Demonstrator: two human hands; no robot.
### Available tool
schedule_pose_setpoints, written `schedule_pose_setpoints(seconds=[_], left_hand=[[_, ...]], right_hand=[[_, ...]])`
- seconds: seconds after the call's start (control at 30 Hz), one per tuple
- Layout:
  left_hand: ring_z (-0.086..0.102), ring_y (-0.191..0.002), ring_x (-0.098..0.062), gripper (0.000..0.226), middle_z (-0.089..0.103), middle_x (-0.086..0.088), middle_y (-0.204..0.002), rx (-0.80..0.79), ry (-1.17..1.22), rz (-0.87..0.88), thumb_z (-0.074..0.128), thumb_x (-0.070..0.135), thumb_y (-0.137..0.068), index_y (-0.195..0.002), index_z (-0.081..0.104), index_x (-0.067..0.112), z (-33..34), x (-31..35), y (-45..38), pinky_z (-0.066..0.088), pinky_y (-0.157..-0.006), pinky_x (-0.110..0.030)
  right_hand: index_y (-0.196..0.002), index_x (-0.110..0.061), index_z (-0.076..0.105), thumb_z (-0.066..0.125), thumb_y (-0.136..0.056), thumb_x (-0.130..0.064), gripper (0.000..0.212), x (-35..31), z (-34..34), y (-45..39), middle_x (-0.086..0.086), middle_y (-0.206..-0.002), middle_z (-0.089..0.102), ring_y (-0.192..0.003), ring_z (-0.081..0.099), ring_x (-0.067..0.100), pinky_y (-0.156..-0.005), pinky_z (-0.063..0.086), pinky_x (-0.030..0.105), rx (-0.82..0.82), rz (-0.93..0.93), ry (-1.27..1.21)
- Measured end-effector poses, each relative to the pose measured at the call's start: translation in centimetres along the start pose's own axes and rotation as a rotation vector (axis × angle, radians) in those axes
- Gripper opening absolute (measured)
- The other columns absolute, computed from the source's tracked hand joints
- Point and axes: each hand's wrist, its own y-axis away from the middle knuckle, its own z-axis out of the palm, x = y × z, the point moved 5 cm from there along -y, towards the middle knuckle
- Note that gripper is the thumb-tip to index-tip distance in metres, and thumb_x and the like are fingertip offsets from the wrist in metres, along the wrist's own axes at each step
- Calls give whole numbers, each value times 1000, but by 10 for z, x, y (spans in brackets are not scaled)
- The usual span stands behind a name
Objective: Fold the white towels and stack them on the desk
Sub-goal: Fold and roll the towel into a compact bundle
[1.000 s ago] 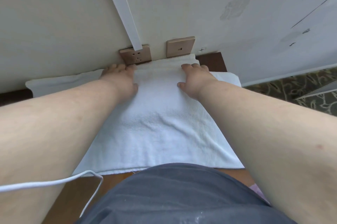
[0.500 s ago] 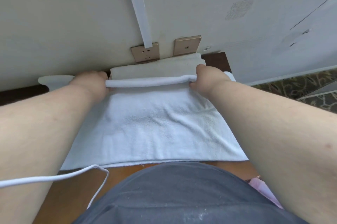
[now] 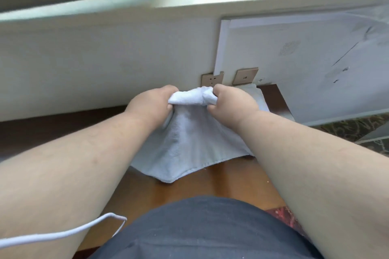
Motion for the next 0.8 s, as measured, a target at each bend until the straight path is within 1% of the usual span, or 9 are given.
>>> schedule_pose_setpoints(seconds=[0.17,0.27,0.37,0.43,0.5,0.57,0.63,0.73,0.8], left_hand=[[54,-84,-22,33,65,6,-97,134,75,46,47,24,-82,-110,52,39,-57,-6,47,44,-69,-33],[56,-87,-21,31,65,8,-99,230,118,52,46,27,-84,-112,53,39,-88,-11,78,45,-72,-34],[56,-89,-20,31,64,9,-100,322,135,31,46,30,-86,-116,51,38,-116,-21,112,43,-72,-33],[56,-88,-20,30,64,8,-99,380,136,6,46,31,-87,-116,51,36,-133,-29,136,43,-72,-33],[57,-88,-22,28,65,7,-99,429,136,-26,46,34,-88,-116,50,35,-146,-35,161,44,-73,-34],[57,-89,-23,28,65,5,-100,480,133,-69,47,37,-88,-115,51,34,-158,-43,188,44,-73,-34],[58,-91,-25,29,66,3,-102,514,123,-130,48,36,-87,-116,51,33,-168,-52,215,46,-75,-36],[58,-92,-24,33,66,3,-103,542,91,-193,48,33,-86,-119,51,32,-176,-64,253,48,-77,-38],[58,-92,-24,34,66,4,-104,558,72,-219,48,33,-86,-120,51,31,-180,-75,274,48,-77,-37]], right_hand=[[-77,-25,37,57,-80,-37,24,-81,-7,32,-9,-61,44,-57,43,17,-47,24,28,189,-118,8],[-69,-25,28,55,-78,-35,30,-120,-15,49,-7,-58,43,-53,43,15,-46,25,29,291,-147,-74],[-67,-27,26,53,-79,-38,31,-158,-25,66,-7,-58,44,-53,42,10,-46,26,29,359,-202,-137],[-67,-28,26,52,-79,-40,31,-183,-31,75,-7,-59,44,-54,45,17,-46,26,30,368,-248,-211],[-67,-29,27,51,-79,-41,29,-209,-32,86,-8,-61,43,-62,47,26,-48,24,30,347,-303,-282],[-69,-32,28,49,-78,-43,25,-235,-29,97,-8,-65,43,-70,47,29,-48,24,29,311,-356,-363],[-71,-35,30,49,-77,-46,23,-259,-25,110,-6,-68,44,-70,47,24,-47,25,27,290,-393,-439],[-72,-33,30,51,-78,-45,25,-291,-19,133,-7,-67,47,-67,45,6,-48,35,27,287,-440,-506],[-73,-31,31,51,-77,-43,23,-310,-10,148,-9,-67,50,-64,46,3,-51,40,27,261,-453,-547]])
